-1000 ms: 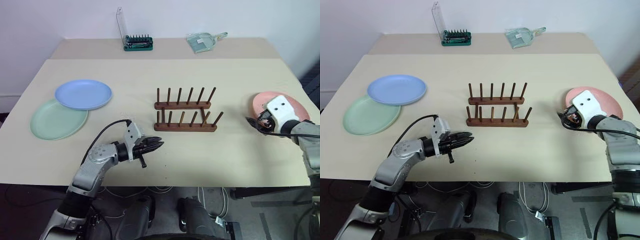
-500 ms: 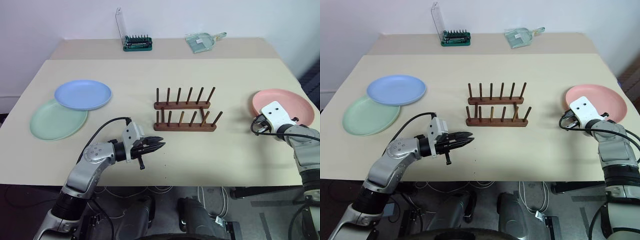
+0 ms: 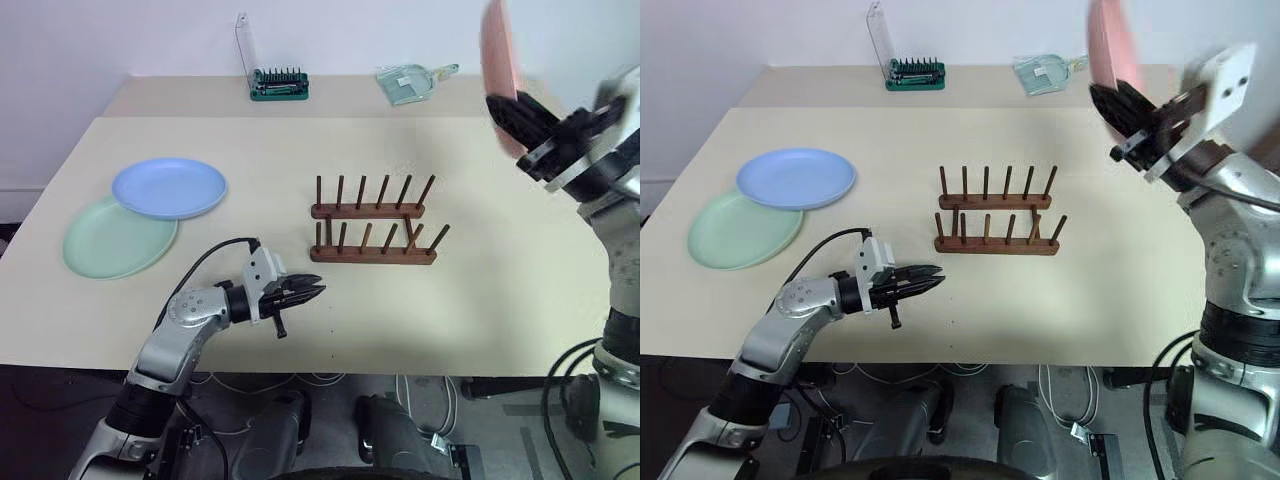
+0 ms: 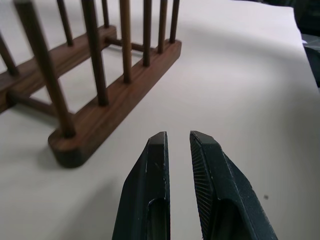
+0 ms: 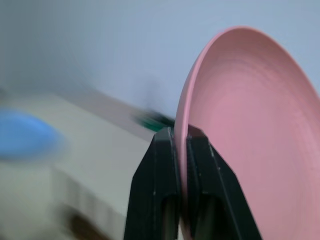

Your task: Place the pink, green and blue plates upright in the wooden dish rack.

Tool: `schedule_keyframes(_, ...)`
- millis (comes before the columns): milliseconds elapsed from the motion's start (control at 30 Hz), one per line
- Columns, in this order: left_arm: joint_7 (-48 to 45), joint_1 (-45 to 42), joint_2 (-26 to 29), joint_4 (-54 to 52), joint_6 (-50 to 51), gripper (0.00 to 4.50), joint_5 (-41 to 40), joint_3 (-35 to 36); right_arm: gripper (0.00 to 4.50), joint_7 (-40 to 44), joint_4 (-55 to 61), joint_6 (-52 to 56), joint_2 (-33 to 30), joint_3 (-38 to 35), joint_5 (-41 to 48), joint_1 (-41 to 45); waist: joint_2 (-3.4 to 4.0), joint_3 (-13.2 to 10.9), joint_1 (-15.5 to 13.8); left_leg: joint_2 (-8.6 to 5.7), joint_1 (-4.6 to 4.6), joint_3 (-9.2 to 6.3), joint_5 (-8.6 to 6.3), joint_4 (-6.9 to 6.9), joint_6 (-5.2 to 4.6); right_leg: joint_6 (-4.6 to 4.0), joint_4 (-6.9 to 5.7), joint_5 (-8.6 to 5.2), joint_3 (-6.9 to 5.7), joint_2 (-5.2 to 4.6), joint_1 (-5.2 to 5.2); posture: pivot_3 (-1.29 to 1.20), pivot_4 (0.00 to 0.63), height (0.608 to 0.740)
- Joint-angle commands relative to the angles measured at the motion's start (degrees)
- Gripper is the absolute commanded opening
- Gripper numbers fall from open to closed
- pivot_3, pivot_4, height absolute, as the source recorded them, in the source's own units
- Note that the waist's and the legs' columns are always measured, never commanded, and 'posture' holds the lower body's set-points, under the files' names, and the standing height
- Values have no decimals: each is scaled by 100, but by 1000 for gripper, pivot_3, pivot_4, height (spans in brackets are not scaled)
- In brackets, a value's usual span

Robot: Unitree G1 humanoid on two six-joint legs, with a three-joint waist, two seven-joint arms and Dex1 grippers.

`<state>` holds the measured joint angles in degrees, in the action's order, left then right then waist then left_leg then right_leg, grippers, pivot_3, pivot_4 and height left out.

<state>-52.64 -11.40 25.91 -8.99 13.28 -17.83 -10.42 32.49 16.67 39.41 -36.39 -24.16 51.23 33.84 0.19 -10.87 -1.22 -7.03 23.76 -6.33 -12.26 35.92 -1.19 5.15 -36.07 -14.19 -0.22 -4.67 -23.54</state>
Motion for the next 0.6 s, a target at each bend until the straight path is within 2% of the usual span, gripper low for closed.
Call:
schedule_keyframes(33,-10,92,8,-196,-130,707,-61,83,30,-922,414,607,325,-462,1859,88,0,0,6,-1,6,0,0,2,-1,-2,0,-1,0,-1,-5,0,150,735)
schedule_keyframes(267,-28,237,62,-536,68,707,-382,271,30,-2068,653,830,472,-474,3370,-713,2,2,40,-1,57,5,3,5,-1,1,-13,3,2,-3,-62,0,150,735)
schedule_keyframes(400,2,171,87,-792,317,707,-636,380,30,-2261,780,721,410,-444,3533,-1167,5,3,48,-1,64,8,3,7,-1,2,-15,4,4,-3,-71,0,150,735)
schedule_keyframes(600,38,99,139,-942,495,707,-731,413,30,-2612,749,549,515,-322,3844,-1398,8,4,52,0,62,11,4,14,-1,1,-19,4,5,0,-70,0,150,735)
